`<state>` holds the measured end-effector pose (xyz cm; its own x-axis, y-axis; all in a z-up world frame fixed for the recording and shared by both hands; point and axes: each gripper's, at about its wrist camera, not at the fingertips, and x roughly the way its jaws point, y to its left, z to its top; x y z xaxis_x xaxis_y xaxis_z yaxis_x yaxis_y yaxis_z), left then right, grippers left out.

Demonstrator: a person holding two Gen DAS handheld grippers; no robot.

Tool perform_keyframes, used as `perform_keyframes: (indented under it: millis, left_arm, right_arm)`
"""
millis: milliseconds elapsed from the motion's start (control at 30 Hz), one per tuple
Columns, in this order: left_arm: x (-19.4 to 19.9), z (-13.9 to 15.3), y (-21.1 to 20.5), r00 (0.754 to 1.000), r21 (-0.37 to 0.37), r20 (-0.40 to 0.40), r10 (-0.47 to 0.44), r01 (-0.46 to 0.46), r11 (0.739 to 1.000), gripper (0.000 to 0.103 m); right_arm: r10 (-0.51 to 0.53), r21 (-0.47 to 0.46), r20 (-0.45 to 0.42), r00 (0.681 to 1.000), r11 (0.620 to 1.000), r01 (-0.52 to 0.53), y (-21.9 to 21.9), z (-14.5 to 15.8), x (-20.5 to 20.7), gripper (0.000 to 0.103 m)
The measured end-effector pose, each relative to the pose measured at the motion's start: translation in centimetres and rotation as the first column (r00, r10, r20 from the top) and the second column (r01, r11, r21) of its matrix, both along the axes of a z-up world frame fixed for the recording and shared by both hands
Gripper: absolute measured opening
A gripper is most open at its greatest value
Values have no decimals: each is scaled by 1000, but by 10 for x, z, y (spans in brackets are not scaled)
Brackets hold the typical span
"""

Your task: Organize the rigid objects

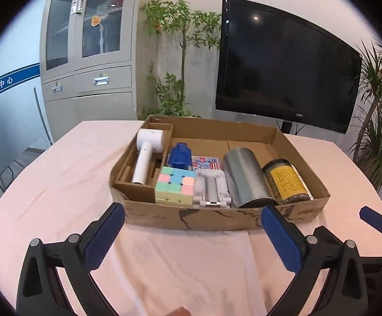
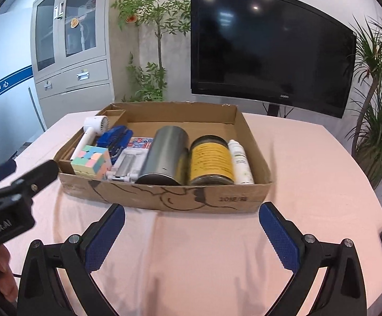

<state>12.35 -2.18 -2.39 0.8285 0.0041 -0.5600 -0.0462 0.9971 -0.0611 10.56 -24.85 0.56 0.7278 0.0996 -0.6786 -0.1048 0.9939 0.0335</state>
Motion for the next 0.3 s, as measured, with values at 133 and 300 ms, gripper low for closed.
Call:
perform_keyframes:
  millis: [133,300]
  left_arm:
    - [0,-3,-8,1000,20,-14,-7,8,1000,103]
    - [4,-3,-13,997,-11,-25,-75,75,997,103]
  right_arm:
    - [-15,2,0,1000,1000,15,-4,-1,-3,102]
    - [-14,-4,3,1000,1000,14,-1,-1,0,102]
